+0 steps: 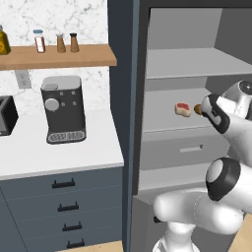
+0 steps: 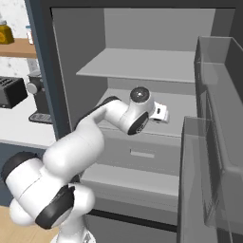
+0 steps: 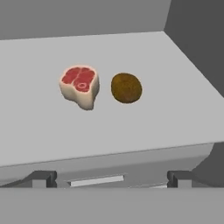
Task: Place one avocado and one steak in each tupperware on the nearby counter, to pack two identical lunches.
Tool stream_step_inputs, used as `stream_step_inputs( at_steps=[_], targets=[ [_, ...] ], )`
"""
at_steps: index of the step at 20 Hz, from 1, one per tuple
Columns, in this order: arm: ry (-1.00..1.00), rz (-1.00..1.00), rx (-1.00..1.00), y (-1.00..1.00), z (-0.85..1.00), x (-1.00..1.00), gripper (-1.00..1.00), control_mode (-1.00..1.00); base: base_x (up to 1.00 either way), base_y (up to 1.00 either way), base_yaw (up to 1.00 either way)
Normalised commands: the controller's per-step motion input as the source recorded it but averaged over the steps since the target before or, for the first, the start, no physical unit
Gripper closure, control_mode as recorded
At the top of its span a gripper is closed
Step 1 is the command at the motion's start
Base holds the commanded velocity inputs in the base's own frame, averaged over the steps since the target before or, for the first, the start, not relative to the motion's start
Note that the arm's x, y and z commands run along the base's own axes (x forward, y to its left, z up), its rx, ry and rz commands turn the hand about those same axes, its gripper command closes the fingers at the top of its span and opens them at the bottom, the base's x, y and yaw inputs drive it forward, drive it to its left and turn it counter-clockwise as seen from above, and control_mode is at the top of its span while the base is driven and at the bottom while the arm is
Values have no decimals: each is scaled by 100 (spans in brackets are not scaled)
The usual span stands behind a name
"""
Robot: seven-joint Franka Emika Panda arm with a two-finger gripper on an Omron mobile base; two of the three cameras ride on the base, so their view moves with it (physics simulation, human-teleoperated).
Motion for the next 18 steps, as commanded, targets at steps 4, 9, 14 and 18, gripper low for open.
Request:
stream_step_inputs(
  at_steps=[4, 9, 14, 18],
  targets=[
    [0, 4, 0, -2, -5, 53, -100, -100, 0, 0, 0],
    [0, 3, 0, -14, -6, 29, -100, -100, 0, 0, 0],
    [0, 0, 0, -14, -15, 49, -100, -100, 0, 0, 0],
    [0, 0, 0, -16, -17, 59, -100, -100, 0, 0, 0]
  ],
)
